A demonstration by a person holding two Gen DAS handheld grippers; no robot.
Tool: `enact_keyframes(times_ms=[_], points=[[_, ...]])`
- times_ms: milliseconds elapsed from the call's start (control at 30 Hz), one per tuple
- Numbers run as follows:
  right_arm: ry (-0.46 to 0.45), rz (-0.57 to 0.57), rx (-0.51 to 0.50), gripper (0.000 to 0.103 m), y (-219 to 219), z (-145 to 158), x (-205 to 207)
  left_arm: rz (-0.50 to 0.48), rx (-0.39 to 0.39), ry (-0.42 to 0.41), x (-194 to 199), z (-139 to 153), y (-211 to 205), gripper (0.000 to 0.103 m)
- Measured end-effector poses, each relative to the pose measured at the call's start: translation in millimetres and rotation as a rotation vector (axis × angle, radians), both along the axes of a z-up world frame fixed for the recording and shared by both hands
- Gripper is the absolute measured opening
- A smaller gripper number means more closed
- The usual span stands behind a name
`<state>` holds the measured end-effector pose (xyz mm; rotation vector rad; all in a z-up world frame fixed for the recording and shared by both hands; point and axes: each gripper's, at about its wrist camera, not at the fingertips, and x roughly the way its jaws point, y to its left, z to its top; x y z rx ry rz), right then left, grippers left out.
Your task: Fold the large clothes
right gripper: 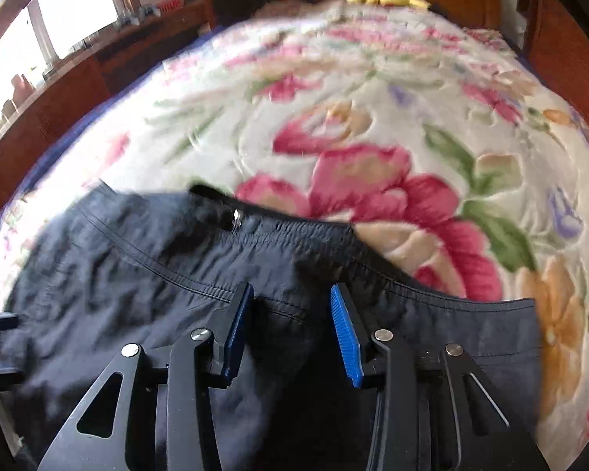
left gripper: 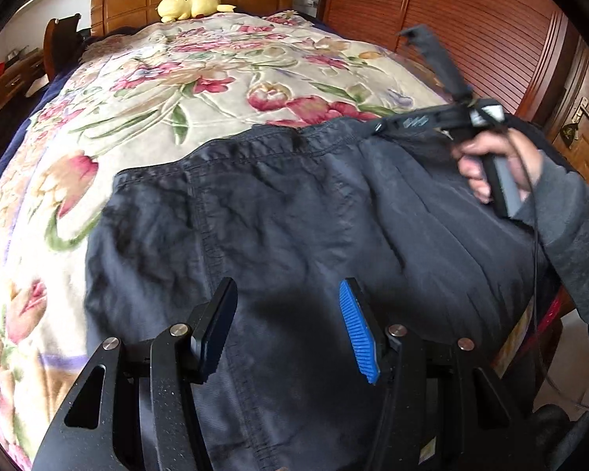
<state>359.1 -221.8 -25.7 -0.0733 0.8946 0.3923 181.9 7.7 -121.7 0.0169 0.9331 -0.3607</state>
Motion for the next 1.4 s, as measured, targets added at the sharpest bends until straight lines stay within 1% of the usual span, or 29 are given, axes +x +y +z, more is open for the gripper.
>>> enact_keyframes(times_ms=[67,133,200,333,367,433,467,500,533,567,600,667,767,833,867,900,933,967,1000,1067,1233,1400], points=[[-0.04,-0.032,-0.016,0.045,-23.1,14.7,-14.3,-0.011,-0.005,0.003,-1.3,-1.5,-4.4,0.055],[-0.032,-0.07,-0.055,0.046,-47.7,14.6,-19.4,-0.023,-0.007,0.008,-3.7,-3.0,-8.4,0.055],[0.007,-0.138,-0.077,0.046,-76.4,6.1,-16.4,-0.036,-0.007,0.013,-4.9,-4.5,-13.0,0.055],[0.101,-0.237,-0.078,0.046,-119.9,-20.2,-5.4,-0.048,-0.003,0.018,-6.2,-4.6,-18.6,0.055],[0.124,-0.249,-0.068,0.046,-124.6,-26.5,-1.3,-0.049,-0.002,0.017,-7.3,-4.5,-19.7,0.055],[0.165,-0.249,-0.018,0.046,-130.1,-38.6,7.7,-0.05,0.0,0.015,-9.3,-2.9,-22.0,0.055],[0.173,-0.243,0.007,0.039,-130.5,-42.9,10.2,-0.05,0.001,0.015,-10.0,-2.6,-22.8,0.055],[0.178,-0.227,0.032,0.018,-130.2,-45.1,13.3,-0.049,0.001,0.014,-10.2,-2.3,-23.6,0.055],[0.167,-0.224,0.03,0.01,-129.3,-46.3,15.1,-0.048,0.002,0.014,-10.7,-1.6,-24.3,0.055],[0.126,-0.244,-0.005,0.009,-127.9,-44.3,15.3,-0.047,0.004,0.014,-10.7,-1.5,-25.3,0.055],[0.096,-0.27,-0.009,0.008,-129.8,-41.5,16.3,-0.048,0.005,0.013,-11.5,-0.9,-26.3,0.055],[0.094,-0.297,0.039,0.008,-137.2,-40.2,17.0,-0.048,0.006,0.007,-14.4,1.1,-28.2,0.055],[0.044,-0.296,0.011,0.009,-135.9,-29.5,2.5,-0.05,-0.006,-0.002,-18.0,4.8,-31.5,0.055],[-0.001,-0.282,-0.012,0.015,-132.4,-15.8,-20.8,-0.053,-0.01,-0.013,-21.7,7.4,-34.0,0.055],[-0.024,-0.283,-0.036,0.022,-131.7,-9.4,-33.4,-0.056,-0.013,-0.015,-23.5,8.1,-35.7,0.055],[-0.039,-0.282,-0.056,0.036,-131.3,-2.1,-49.8,-0.061,-0.017,-0.015,-24.7,8.1,-37.3,0.055],[-0.058,-0.275,-0.072,0.044,-130.6,2.1,-67.7,-0.068,-0.021,-0.013,-25.5,7.7,-39.8,0.055],[-0.072,-0.268,-0.077,0.057,-132.0,8.0,-86.2,-0.077,-0.022,-0.012,-25.9,7.5,-42.8,0.055],[-0.079,-0.266,-0.08,0.065,-132.5,13.7,-101.2,-0.086,-0.021,-0.014,-27.6,7.0,-46.5,0.055],[-0.079,-0.274,-0.072,0.071,-133.5,15.9,-136.7,-0.099,-0.022,-0.013,-27.7,6.6,-52.1,0.055],[-0.046,-0.315,0.014,0.071,-139.4,11.3,-203.6,-0.129,-0.032,-0.019,-29.3,6.8,-67.8,0.055],[-0.016,-0.339,0.062,0.071,-141.5,5.2,-237.5,-0.158,-0.036,-0.026,-34.7,7.9,-80.8,0.055]])
